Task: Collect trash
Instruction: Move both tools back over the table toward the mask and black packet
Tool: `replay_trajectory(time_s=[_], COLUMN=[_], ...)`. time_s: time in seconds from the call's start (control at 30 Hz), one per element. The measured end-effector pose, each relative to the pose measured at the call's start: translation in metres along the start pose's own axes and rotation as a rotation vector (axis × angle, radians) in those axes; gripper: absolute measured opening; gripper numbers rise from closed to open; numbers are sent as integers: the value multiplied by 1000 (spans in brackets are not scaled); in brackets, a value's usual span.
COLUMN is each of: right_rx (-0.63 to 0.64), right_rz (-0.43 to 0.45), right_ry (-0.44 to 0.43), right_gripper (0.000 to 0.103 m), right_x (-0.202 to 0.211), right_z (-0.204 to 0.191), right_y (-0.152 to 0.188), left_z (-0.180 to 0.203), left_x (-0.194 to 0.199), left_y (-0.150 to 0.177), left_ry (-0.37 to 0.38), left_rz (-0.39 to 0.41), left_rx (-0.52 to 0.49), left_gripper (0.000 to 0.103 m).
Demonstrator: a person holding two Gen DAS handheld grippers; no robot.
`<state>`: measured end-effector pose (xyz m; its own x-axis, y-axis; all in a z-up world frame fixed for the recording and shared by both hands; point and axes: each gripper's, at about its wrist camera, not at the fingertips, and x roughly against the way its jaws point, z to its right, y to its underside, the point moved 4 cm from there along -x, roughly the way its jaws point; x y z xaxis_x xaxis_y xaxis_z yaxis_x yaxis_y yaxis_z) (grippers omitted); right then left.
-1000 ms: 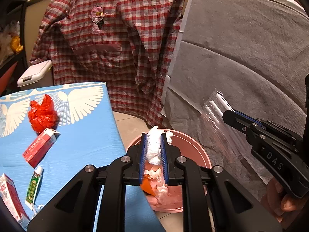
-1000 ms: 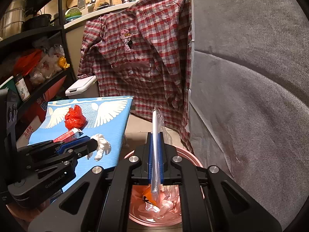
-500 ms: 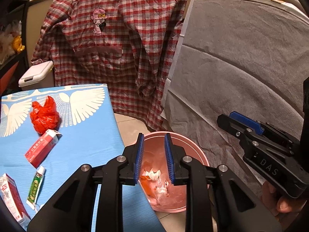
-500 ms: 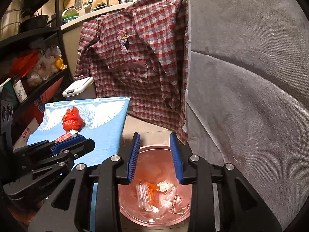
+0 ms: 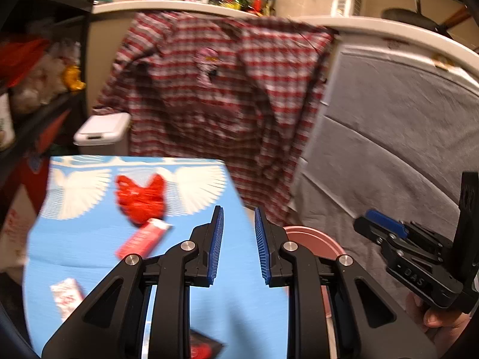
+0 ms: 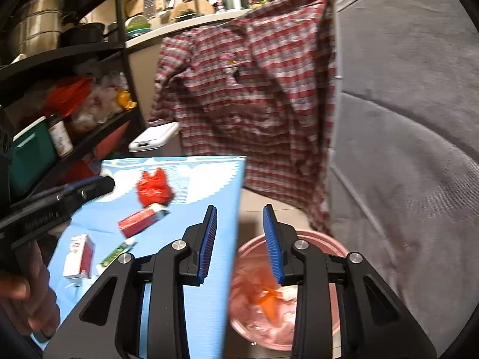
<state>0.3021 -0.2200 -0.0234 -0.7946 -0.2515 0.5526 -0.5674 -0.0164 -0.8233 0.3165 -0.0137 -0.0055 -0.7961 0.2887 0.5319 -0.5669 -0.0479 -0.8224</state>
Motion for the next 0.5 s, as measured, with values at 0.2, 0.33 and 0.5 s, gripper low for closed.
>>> replay_trajectory(time_s=[0.2,0.33,0.5], right_rx=[62,102,141], right_rz=[-27,-48,-111], right_ry=[-81,-117,-204], right_gripper=[17,16,16], right_x=[-8,-16,-32], right_z=[-42,-65,-94], right_y=[10,18,29], left_z=[-59,-91,-121], left_x=[25,38,51], left_y=[-3,-2,1], left_ry=[-77,-115,-146], left_rz=[24,33,34], left_rx=[37,54,74], left_gripper=[22,22,22])
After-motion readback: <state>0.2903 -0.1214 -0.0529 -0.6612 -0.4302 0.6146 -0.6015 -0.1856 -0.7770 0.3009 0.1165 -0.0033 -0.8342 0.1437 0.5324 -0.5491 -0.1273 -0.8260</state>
